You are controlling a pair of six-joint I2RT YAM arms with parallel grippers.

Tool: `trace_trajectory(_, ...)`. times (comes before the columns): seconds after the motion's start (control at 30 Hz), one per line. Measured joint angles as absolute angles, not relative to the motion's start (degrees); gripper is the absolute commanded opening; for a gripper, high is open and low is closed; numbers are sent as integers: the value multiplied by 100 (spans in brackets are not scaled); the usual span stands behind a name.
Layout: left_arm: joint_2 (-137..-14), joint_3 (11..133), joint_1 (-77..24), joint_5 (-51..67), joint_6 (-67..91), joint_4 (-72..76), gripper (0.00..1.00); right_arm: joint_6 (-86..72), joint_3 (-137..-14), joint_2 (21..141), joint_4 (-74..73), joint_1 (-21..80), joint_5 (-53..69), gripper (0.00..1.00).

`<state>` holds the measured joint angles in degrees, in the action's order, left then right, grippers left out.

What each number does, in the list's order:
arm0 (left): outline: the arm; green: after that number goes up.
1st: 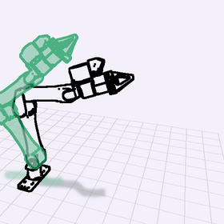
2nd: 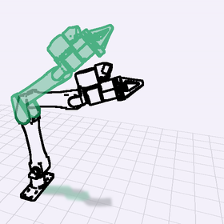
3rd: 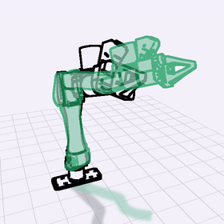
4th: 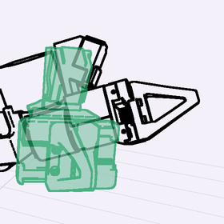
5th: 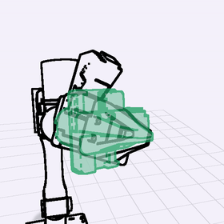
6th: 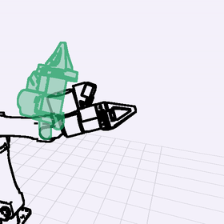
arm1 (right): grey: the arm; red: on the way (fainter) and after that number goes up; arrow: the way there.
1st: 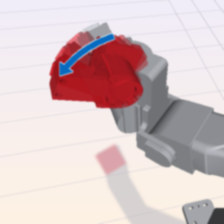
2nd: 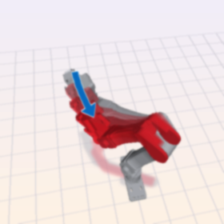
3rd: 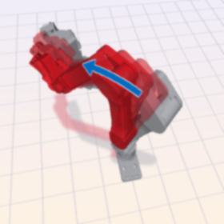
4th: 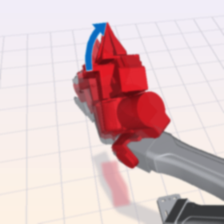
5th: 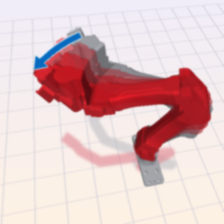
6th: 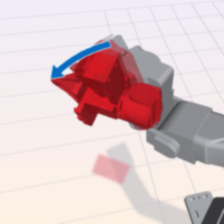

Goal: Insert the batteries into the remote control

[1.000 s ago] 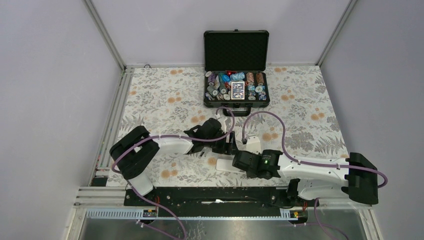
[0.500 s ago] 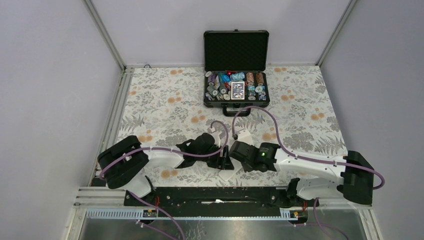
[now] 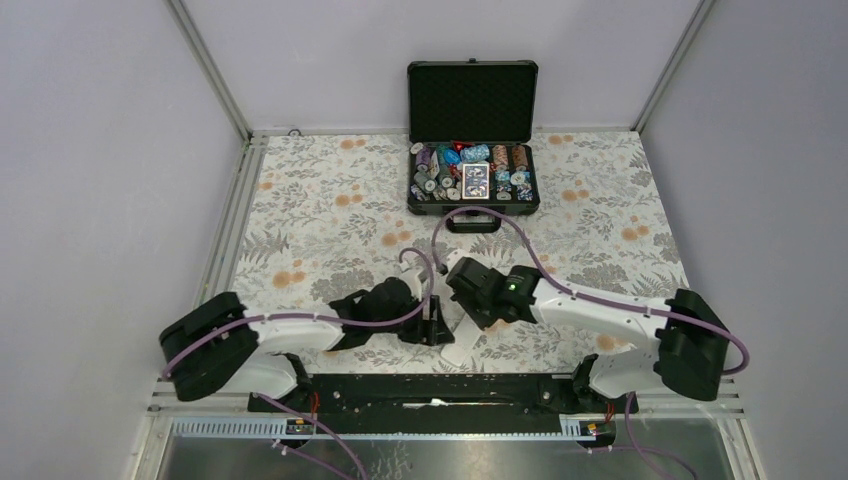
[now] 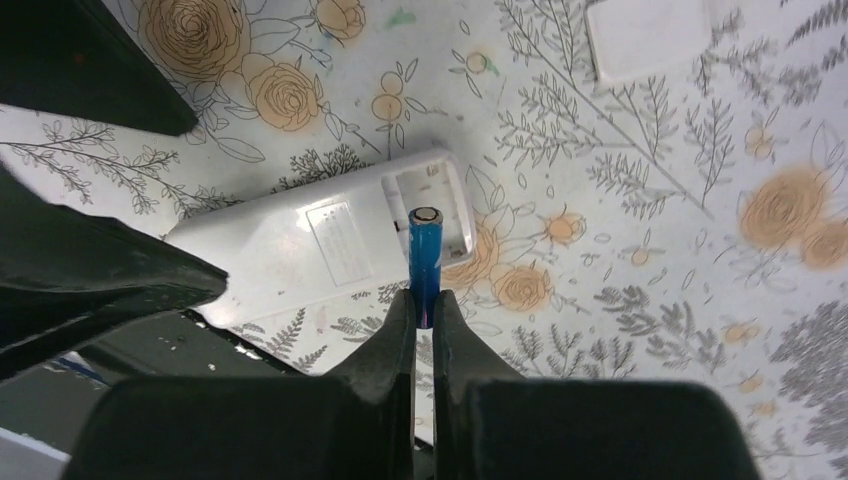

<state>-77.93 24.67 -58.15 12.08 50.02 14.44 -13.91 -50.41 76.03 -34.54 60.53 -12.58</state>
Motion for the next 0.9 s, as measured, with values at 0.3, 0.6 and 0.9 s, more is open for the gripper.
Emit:
trace_trajectory(0.3, -6287, 1992, -5068, 766, 4877, 825, 75, -408, -5339, 8322, -3610, 5922, -993, 0)
trace_trajectory(0.6, -5559, 1931, -4700, 661, 4602, 395, 76, 32, -5586, 8971, -3977, 5830, -648, 0)
trace_trajectory(0.9, -5695, 1900, -4501, 757, 4493, 373, 76, 104, -5671, 9188, -4082, 5719, -637, 0)
